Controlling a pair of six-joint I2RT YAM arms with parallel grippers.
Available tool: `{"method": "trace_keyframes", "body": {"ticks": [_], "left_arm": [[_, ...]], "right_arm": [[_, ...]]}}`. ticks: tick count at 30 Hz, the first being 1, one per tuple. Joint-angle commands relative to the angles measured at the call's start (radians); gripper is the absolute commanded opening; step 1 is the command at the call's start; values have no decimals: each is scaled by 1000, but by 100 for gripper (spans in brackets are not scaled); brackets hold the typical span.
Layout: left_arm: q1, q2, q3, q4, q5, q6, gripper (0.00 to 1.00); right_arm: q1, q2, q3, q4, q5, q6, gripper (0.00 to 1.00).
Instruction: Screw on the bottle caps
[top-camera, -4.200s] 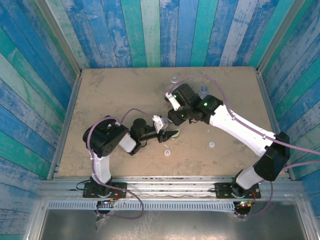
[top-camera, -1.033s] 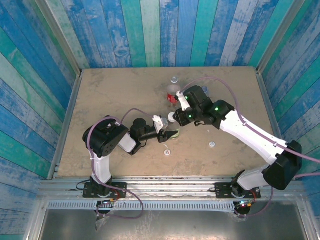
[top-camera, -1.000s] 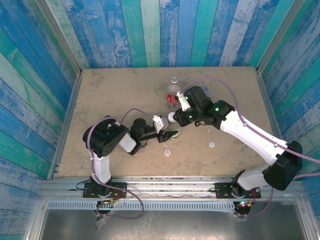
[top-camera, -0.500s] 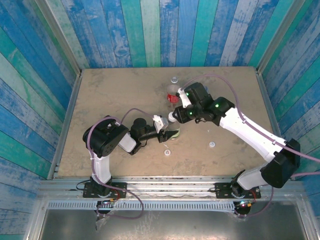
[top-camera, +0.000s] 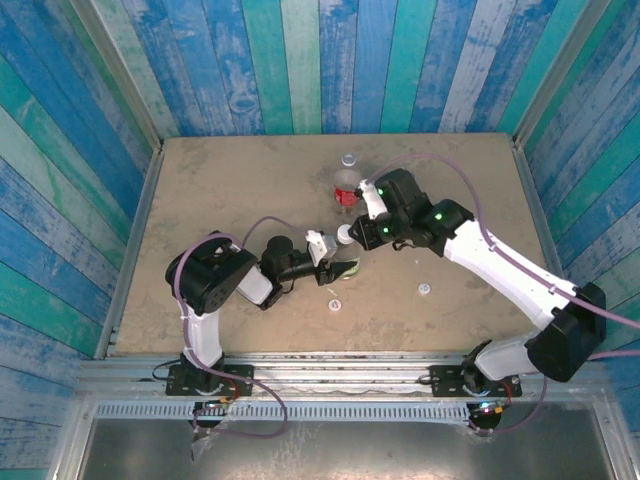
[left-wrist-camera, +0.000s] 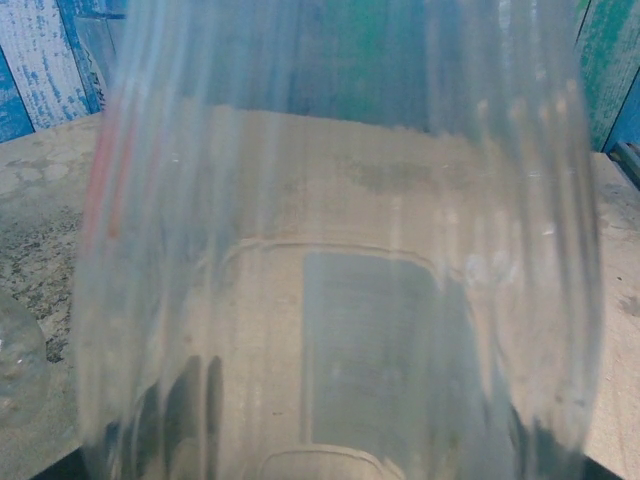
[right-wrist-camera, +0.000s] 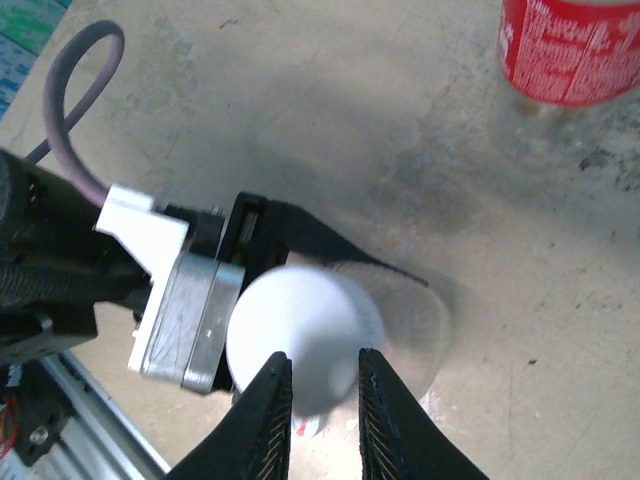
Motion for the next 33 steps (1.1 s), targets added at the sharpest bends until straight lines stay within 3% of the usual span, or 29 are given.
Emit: {"method": "trace_keyframes", "body": {"ticks": [1, 5, 13, 25, 33], "left_arm": [[-5, 20, 9, -55, 11, -8, 57], [-5, 17, 7, -57, 13, -4, 58], [-5, 10, 6, -71, 17, 7, 58], [-4, 6, 12, -88, 23, 11, 58], [-5, 14, 18, -83, 39, -4, 57]], "right_arm": [[29, -43, -61, -30, -50, 46, 22], [34, -84, -67, -9, -29, 64, 24], [-4, -53, -14, 46, 41, 50, 41], [-33, 99, 90, 44, -76, -24, 39], [-33, 43, -10, 65, -155, 17, 25]]}}
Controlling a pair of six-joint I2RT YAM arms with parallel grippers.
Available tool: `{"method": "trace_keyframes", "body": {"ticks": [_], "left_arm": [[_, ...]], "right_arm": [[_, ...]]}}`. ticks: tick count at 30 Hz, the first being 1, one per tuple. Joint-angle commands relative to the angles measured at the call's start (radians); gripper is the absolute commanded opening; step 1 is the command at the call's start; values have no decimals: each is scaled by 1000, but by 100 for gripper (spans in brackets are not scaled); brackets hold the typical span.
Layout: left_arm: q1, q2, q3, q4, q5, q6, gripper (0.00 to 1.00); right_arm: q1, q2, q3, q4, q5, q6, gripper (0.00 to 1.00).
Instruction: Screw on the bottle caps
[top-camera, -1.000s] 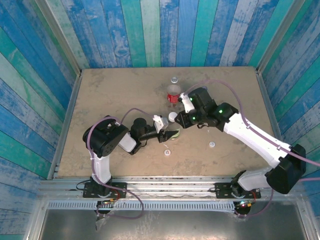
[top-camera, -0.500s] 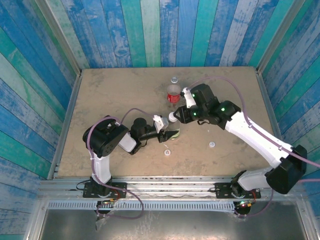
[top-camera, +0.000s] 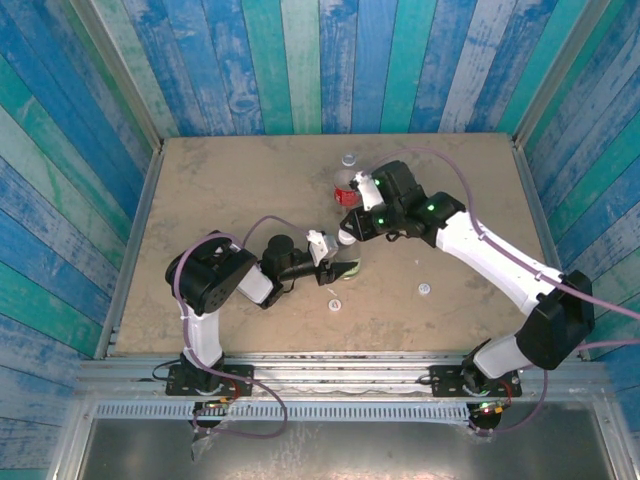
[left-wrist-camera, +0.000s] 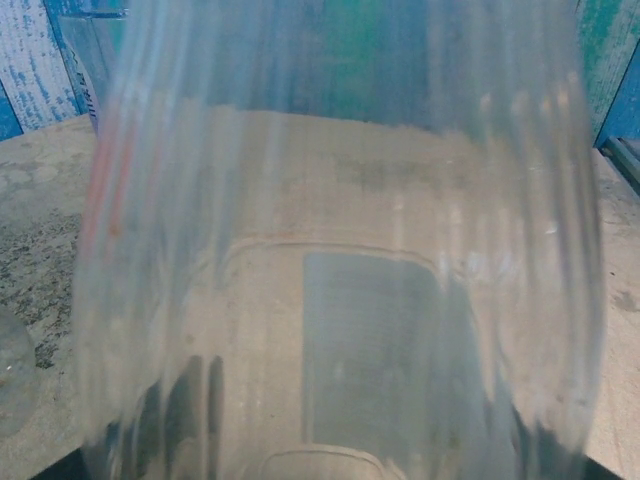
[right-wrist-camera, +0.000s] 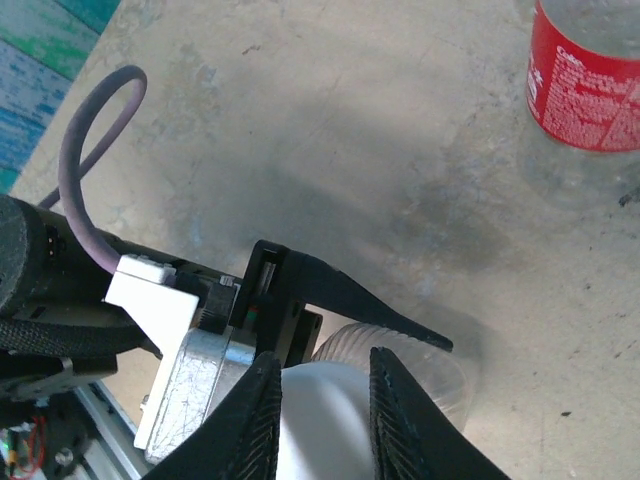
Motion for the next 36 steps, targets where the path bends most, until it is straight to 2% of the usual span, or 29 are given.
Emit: {"method": "trace_keyframes", "body": {"ticks": [1, 12, 22, 28, 33, 36], "left_arm": [[-5, 13, 8, -63, 19, -19, 57], [-5, 21, 8, -49, 17, -31, 57], [-5, 20, 8, -55, 19, -26, 57], [-5, 18, 8, -59, 22, -22, 57], [-5, 11, 6, -66, 24, -20, 57], [-5, 4, 5, -75, 22, -14, 57]], "right_arm": [[11, -48, -60, -15, -86, 21, 24], [41, -160, -188, 3, -75, 81, 24], [40, -200, -179, 1, -28, 76, 21], [24, -170, -130, 24, 31, 55, 40], [16, -82, -63, 26, -18, 19, 42], [14, -46, -44, 23, -45, 6, 38]]}}
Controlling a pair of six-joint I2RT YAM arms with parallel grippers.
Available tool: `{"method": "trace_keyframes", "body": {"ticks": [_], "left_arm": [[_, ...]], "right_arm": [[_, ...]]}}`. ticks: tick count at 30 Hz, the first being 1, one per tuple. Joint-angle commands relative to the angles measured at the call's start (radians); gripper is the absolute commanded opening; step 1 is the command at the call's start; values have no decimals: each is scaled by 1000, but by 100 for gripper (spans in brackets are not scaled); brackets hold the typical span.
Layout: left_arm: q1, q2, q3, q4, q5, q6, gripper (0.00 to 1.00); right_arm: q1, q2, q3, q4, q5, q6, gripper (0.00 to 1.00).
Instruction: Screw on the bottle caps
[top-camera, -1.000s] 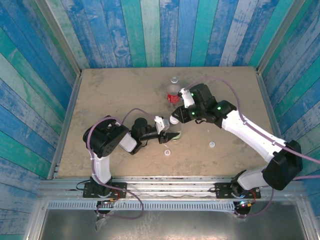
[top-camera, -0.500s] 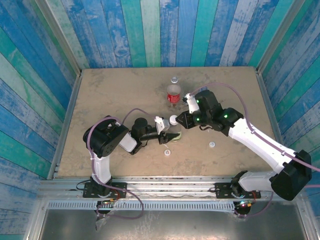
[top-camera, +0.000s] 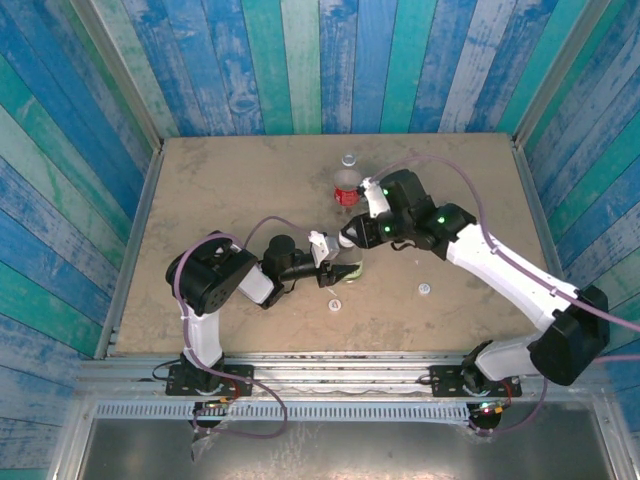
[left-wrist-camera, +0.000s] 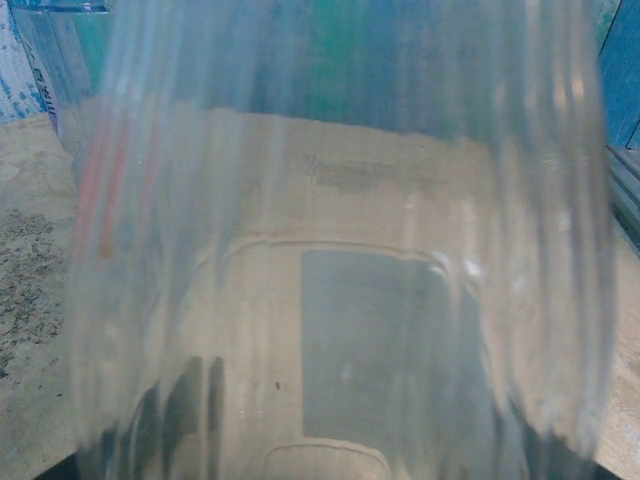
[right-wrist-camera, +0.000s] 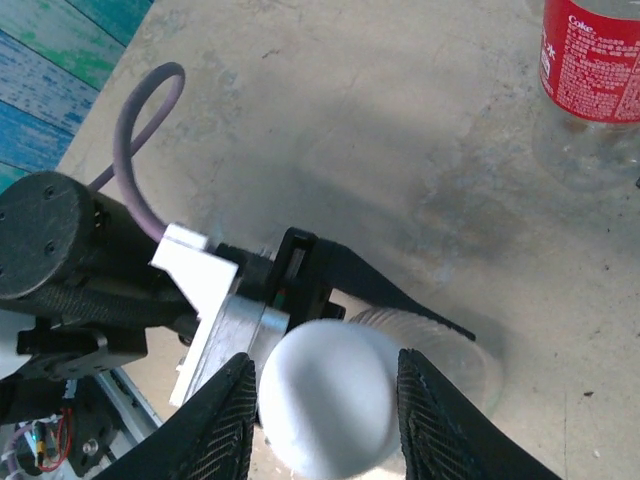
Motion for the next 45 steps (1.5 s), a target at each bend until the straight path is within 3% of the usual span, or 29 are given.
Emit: {"method": "trace_keyframes", "body": {"ticks": [1, 6, 14, 17, 19, 22, 25, 33, 39, 45], "left_arm": [[1, 2, -1, -69, -16, 8, 57], [2, 2, -2, -66, -15, 2, 57], [1, 7, 1, -49, -11, -11, 57], [2, 6, 2, -48, -8, -11, 56], [2, 0, 1, -60, 5, 1, 56], [2, -33, 4, -127, 47, 64, 56], [2, -85, 20, -239, 75, 122, 56], [2, -214, 59, -459, 149, 238, 56], [2, -277, 104, -588, 180, 297, 56], [2, -325, 130, -656, 197, 327, 56]], "right_arm": [[-1, 29, 19, -8, -48, -31, 36], [0, -31, -55, -9, -48, -4, 28], [0, -175, -186, -5, -71, 48, 23], [1, -200, -187, -10, -66, 32, 24], [1, -206, -164, -33, -37, -15, 33], [1, -214, -110, -89, 6, -177, 61], [1, -231, -66, -128, 35, -385, 69], [0, -259, 34, -319, -144, -1037, 75], [0, -66, 268, -556, -115, -1204, 75], [1, 71, 414, -648, -85, -1250, 72]]}}
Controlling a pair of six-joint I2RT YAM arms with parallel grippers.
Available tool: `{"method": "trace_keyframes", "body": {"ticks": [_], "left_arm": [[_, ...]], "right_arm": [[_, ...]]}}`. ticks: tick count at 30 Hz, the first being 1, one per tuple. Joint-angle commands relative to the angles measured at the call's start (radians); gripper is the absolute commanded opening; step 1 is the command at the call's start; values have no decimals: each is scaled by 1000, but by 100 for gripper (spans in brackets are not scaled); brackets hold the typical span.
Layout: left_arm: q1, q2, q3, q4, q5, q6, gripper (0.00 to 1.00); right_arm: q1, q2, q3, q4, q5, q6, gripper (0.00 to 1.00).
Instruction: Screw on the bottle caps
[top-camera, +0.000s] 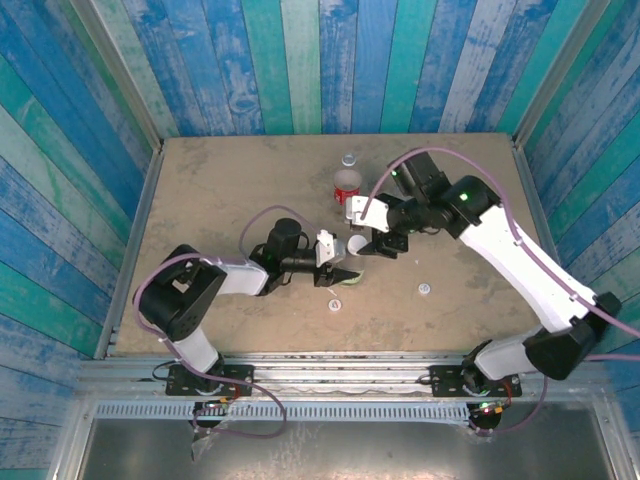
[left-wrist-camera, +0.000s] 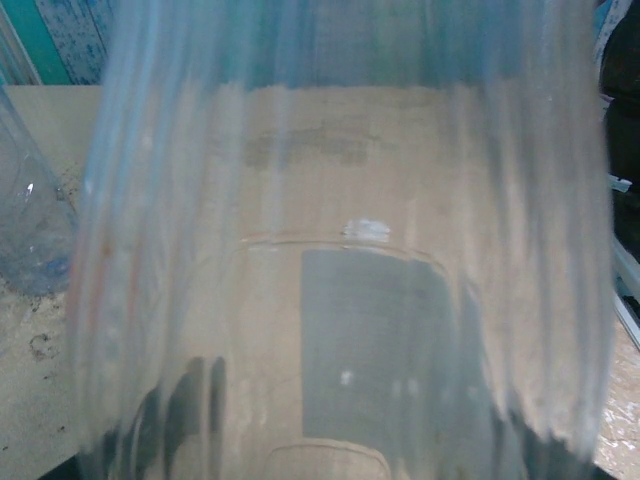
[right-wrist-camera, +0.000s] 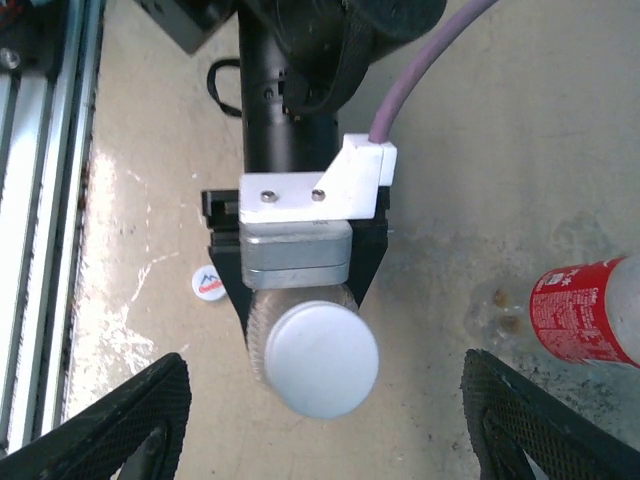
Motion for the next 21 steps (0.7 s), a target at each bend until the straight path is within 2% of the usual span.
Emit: {"method": "trace_keyframes", "body": {"ticks": [1, 5, 19, 21], "left_arm": [[2, -83, 25, -72, 34, 40, 56], [2, -102, 25, -81, 42, 41, 56], [2, -137, 7, -76, 54, 25, 56], [3, -143, 3, -77, 51, 27, 56]], "right_arm": [[3, 46, 68, -123, 8, -81, 70], [10, 96, 103, -151, -9, -89, 64], [53, 163, 96, -160, -12, -61, 59], [55, 170, 99, -165, 0, -56, 55]]}}
